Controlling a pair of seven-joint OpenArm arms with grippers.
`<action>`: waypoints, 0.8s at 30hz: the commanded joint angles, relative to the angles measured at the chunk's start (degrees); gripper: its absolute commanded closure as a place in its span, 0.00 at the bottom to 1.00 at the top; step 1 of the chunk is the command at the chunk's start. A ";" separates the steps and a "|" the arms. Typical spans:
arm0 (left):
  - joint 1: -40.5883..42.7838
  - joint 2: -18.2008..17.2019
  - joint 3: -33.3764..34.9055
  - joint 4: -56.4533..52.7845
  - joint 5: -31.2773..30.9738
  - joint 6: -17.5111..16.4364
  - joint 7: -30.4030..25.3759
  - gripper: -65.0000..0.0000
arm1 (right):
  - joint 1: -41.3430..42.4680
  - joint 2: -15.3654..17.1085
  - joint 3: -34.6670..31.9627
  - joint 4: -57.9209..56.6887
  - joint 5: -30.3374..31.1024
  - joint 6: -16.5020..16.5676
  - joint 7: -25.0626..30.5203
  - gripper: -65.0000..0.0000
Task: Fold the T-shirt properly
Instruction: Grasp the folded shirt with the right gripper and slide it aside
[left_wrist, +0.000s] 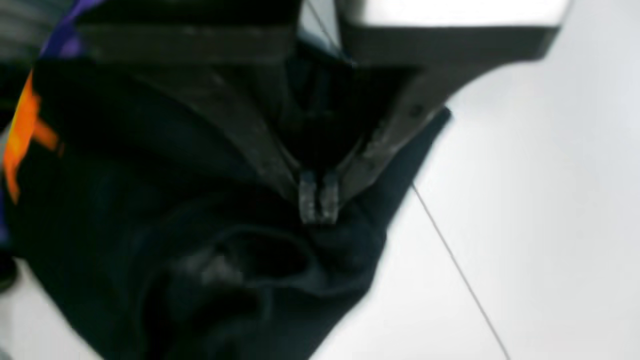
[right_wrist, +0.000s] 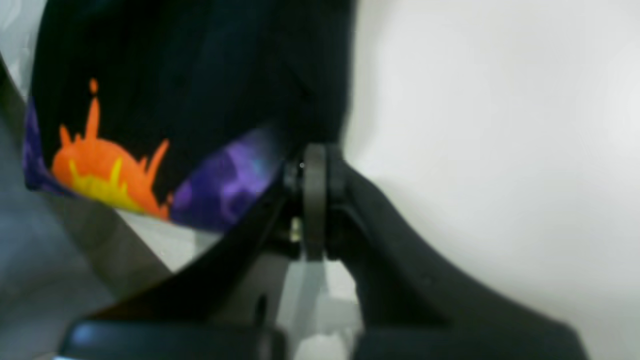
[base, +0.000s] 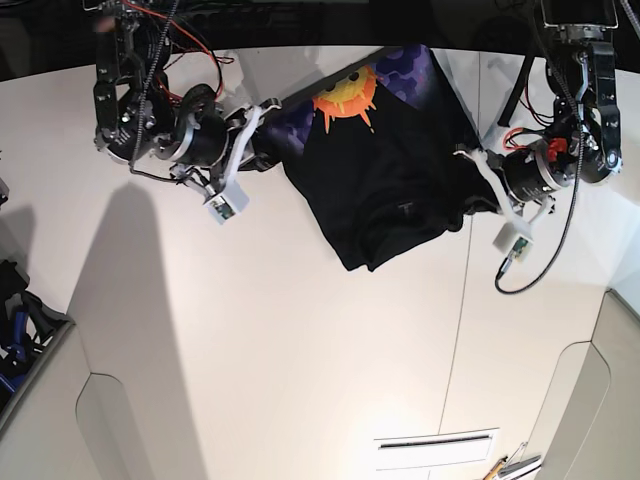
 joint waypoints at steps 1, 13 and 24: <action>-1.29 -0.63 -0.35 0.85 -0.74 0.63 -1.05 1.00 | -0.04 0.11 1.20 2.95 1.66 0.37 1.18 1.00; -3.93 -0.66 -10.62 1.14 -0.50 5.60 -1.05 1.00 | -0.15 -5.40 0.26 14.21 11.02 1.92 6.51 1.00; -3.91 -0.66 -19.47 1.14 -3.41 5.57 -1.05 1.00 | 1.70 -8.90 -20.63 5.62 -8.52 1.31 16.87 1.00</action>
